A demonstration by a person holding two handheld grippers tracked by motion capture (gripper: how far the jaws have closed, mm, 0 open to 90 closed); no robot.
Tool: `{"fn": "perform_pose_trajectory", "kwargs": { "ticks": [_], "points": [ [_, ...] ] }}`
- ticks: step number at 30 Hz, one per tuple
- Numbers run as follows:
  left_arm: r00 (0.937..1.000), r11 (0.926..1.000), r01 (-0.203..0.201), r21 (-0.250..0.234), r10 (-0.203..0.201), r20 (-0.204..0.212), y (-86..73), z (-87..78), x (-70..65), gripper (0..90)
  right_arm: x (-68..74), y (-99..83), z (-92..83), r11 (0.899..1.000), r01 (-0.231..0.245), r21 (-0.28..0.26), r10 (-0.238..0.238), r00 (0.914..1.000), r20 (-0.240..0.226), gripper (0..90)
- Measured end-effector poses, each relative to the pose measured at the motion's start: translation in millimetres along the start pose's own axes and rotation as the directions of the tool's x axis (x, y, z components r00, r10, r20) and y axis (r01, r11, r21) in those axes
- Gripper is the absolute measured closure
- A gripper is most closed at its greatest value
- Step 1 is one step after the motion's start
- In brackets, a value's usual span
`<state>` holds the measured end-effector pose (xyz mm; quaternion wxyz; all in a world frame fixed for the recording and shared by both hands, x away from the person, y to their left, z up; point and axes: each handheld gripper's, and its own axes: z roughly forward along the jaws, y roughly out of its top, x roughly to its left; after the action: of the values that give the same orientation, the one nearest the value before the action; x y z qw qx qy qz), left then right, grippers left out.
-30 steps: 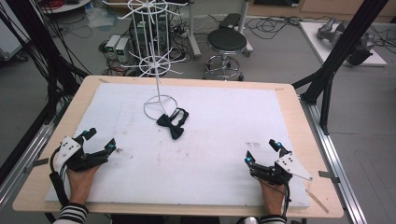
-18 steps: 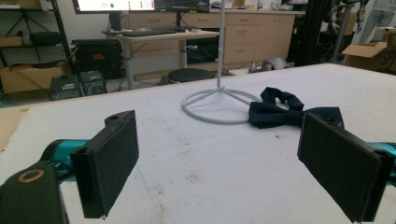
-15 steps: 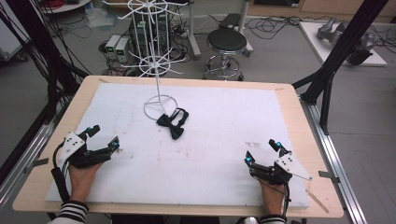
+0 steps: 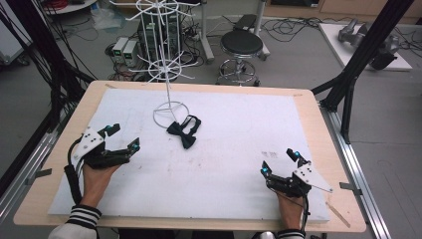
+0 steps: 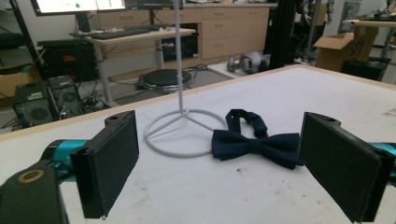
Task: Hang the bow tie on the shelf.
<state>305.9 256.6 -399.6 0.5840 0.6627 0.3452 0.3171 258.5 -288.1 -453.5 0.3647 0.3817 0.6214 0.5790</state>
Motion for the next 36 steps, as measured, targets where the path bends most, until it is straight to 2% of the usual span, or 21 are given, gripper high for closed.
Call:
{"fn": "perform_pose_trajectory", "kwargs": {
  "ticks": [2,9,17,21,26,33,36],
  "points": [
    [0.9997,0.9996,-0.011,0.026,0.01,0.022,6.2,8.7,-5.8,12.9,0.0,-0.1,0.0,1.0,0.0,0.0,0.0,1.0,-0.001,3.7],
    [0.9978,0.9969,-0.035,0.071,0.03,0.059,17.0,29.5,-21.3,13.0,-0.1,0.0,0.0,1.0,-0.001,0.0,0.001,1.0,-0.001,3.7],
    [0.9959,0.9937,-0.044,0.103,0.035,0.083,29.6,52.5,-37.3,12.9,-0.1,-0.1,-0.1,1.0,-0.004,0.001,0.004,1.0,-0.001,3.7],
    [0.9953,0.9894,-0.061,0.132,0.051,0.083,33.1,64.6,-44.6,13.0,0.0,-0.1,-0.2,1.0,-0.007,0.003,0.007,1.0,-0.002,3.7],
    [0.9944,0.9871,-0.063,0.147,0.05,0.094,38.9,78.8,-53.4,13.0,-0.3,-0.1,-0.1,1.0,-0.009,0.001,0.009,1.0,-0.002,3.7],
    [0.9912,0.9786,-0.086,0.187,0.064,0.116,39.5,97.1,-67.4,13.0,-0.3,-0.1,-0.1,1.0,-0.009,0.0,0.009,1.0,-0.001,3.7],
    [0.9905,0.9745,-0.084,0.208,0.059,0.124,40.0,104.7,-71.9,13.0,-0.4,-0.1,-0.2,1.0,-0.01,0.001,0.01,0.9999,-0.002,3.7]
  ]
}}
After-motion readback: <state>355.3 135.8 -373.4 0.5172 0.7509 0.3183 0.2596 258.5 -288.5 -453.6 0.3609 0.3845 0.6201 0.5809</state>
